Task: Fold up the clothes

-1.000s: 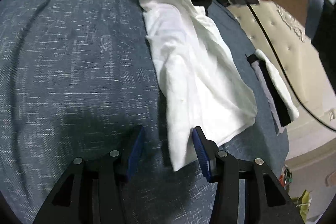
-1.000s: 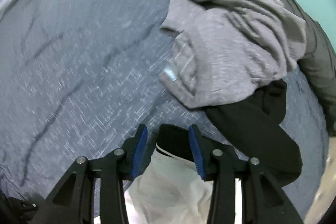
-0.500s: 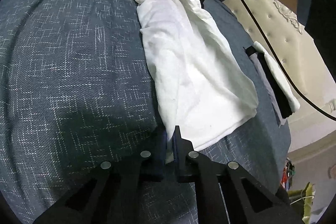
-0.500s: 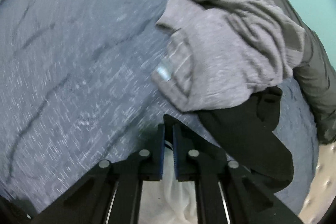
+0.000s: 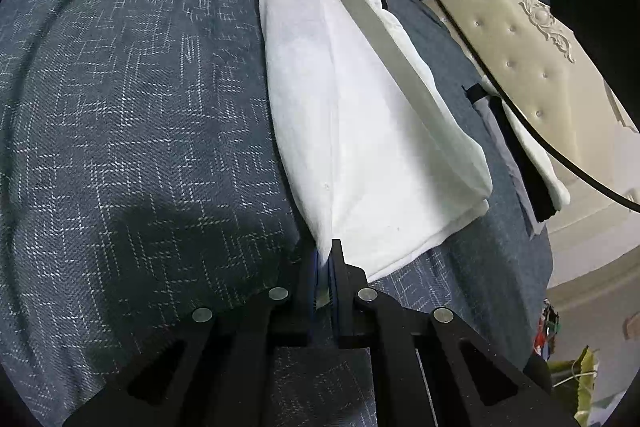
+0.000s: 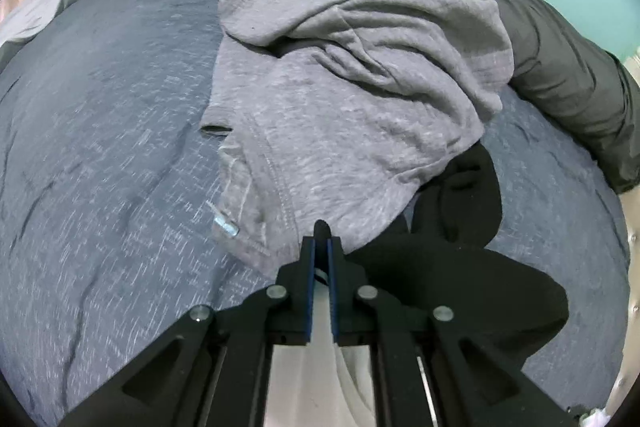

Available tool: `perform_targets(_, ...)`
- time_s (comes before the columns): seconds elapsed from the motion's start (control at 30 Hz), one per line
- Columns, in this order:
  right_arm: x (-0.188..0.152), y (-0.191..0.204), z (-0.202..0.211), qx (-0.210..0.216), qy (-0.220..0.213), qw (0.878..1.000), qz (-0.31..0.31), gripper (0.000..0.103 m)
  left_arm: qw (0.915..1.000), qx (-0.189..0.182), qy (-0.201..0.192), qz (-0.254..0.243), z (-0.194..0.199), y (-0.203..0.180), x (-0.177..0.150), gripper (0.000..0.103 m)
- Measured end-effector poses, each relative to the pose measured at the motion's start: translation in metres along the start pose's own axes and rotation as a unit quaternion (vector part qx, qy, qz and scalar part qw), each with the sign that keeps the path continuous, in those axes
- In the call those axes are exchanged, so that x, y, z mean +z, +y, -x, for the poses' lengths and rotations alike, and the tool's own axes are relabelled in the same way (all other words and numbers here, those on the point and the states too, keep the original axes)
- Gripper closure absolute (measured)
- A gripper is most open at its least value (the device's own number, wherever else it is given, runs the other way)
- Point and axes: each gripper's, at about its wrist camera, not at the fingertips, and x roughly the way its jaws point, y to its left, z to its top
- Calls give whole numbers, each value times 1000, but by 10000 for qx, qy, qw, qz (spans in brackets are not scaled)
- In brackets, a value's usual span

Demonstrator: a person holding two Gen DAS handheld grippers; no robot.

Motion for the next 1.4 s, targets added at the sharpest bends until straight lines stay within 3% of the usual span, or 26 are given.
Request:
perform_targets(0.27,-4,10,-20,259,153,9995,126,96,9999,-46,3,123,-2,1,2,98)
perform_targets(0.43,-8,-4,-7,516,-92,9986,73,73,9999,-3,-23,114,-3,-1,3,98)
perform_targets(0.6,-12,-38,44,717,-593,9957,-28,50,10000,40,-27,72,-3,-2,4,98)
perform_targets(0.7,-23,-65,66,791,-785,9936,-169,49,10000,64,-30,46,-2,-3,6,98)
perform_targets(0.97,-102,-141,61,750,-292,9945,-676,50,9999,133,-35,-25,-2,-4,8,98)
perform_targets(1.2,-145,-140,42,1113,27,9927,-468,50,9999,137,-29,-24,-8,-12,11,98)
perform_targets(1.3,-153,-134,30,1006,226,9942,-291,63,9999,134,-29,-20,-9,-15,9,98)
perform_targets(1.37,-156,-130,24,1003,351,9941,-214,78,9999,132,-27,-19,-10,-17,7,98)
perform_targets(1.4,-158,-128,22,1017,374,9939,-184,92,9999,133,-26,-21,-10,-18,7,98)
